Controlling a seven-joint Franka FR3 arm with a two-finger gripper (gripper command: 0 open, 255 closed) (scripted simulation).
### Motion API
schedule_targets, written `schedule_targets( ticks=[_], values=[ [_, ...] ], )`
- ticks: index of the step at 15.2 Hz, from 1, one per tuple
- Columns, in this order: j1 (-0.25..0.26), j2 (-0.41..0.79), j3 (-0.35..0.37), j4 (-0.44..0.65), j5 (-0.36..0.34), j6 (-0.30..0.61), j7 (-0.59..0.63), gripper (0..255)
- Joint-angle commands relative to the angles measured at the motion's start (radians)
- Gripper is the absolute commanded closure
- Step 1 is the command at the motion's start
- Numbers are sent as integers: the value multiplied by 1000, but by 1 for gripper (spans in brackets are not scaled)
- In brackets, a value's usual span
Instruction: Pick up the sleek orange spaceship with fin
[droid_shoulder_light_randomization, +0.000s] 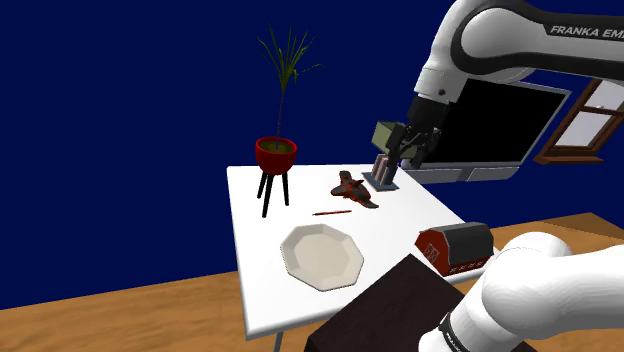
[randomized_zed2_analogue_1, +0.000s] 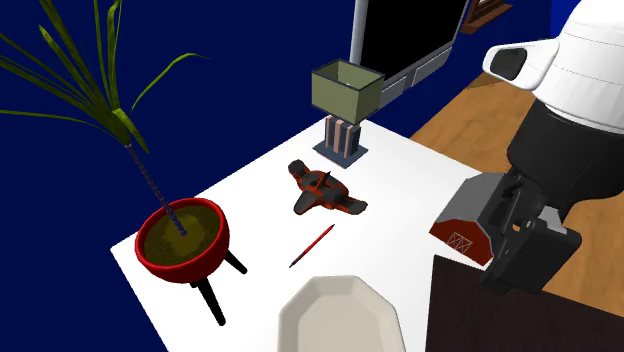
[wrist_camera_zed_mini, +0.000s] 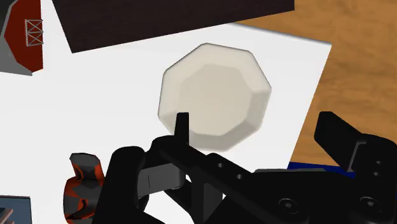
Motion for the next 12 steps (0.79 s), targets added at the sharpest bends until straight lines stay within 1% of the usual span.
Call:
schedule_targets(
  ticks=[1, 6, 12],
  values=[
    [0, 0, 0, 0, 0, 0, 0, 0],
    [8, 100, -93, -27, -98, 95, -210, 0],
    [22, 273, -196, -11, -195, 229, -449, 0]
  ],
)
